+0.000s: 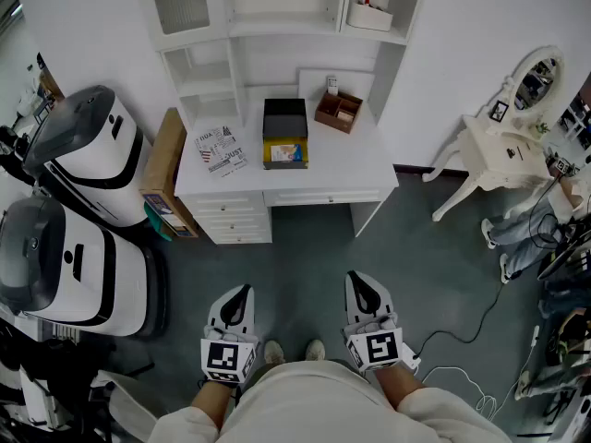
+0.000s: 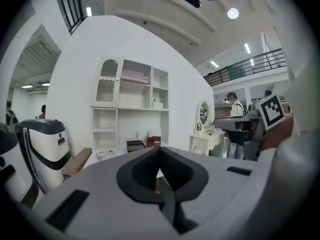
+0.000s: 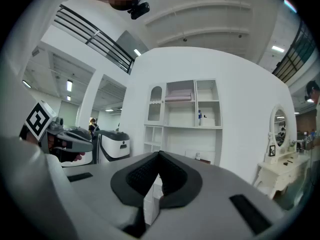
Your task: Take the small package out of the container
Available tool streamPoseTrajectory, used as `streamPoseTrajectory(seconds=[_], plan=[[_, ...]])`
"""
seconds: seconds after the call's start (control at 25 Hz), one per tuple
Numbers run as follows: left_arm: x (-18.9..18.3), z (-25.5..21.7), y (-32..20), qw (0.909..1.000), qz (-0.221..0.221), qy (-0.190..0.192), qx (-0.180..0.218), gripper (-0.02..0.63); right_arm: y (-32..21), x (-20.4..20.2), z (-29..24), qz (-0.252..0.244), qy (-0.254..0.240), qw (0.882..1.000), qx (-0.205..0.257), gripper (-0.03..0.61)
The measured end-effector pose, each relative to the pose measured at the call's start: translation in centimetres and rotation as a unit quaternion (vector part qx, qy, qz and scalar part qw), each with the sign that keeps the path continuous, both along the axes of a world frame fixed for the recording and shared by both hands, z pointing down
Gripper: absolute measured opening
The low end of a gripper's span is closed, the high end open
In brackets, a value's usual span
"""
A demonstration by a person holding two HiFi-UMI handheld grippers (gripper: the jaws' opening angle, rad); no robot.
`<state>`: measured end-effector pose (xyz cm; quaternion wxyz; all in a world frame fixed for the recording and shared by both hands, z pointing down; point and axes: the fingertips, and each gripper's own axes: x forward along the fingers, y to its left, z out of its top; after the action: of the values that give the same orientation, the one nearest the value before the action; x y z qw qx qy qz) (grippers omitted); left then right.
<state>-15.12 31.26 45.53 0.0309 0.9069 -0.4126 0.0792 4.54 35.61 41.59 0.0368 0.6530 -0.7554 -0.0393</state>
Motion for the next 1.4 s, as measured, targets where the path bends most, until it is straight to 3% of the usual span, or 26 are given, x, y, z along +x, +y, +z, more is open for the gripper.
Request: streamPoseTrajectory(seconds=[0.44, 0.68, 0.72, 0.8, 0.92, 1.04, 1.4], plan=[[0.3, -0.2, 0.3, 1.0, -0.007, -0.006, 0.001, 0.008, 0.2, 0.7, 0.2, -0.003, -0.001, 1.0, -0.001, 0.026], [0.2, -0.1, 0.3, 0.9999, -0.012, -0.009, 0.003, 0.008, 0.2, 0.2, 0.3, -0.029, -0.012, 1.0, 0.005, 0.031], [0.2, -0.2, 0.3, 0.9999, -0.013, -0.009, 0.003, 0.008, 0.2, 0.0, 0.2, -0.034, -0.016, 0.999, 0.007, 0.044], [0.3, -0.2, 0.3, 0.9998, -0.014, -0.01, 0.003, 0.008, 0.0, -0.2, 0.2, -0.047, -0.025, 0.999, 0.003, 0.23], [0.4, -0.1, 0.3, 0.9998, -0.016, -0.011, 0.002, 0.008, -0.3, 0.1, 0.2, -0.05, -0.023, 0.998, 0.006, 0.384], [0.7, -0.1, 0.2, 0.9998, -0.018, -0.013, 0.002, 0.008, -0.3, 0.9, -0.1, -0.04, -0.019, 0.999, 0.017, 0.42], [2.9, 0.1, -0.4, 0.9993, -0.032, -0.022, 0.002, 0.008, -0.3, 3.8, 0.2, -0.043, -0.018, 0.999, 0.027, 0.42]])
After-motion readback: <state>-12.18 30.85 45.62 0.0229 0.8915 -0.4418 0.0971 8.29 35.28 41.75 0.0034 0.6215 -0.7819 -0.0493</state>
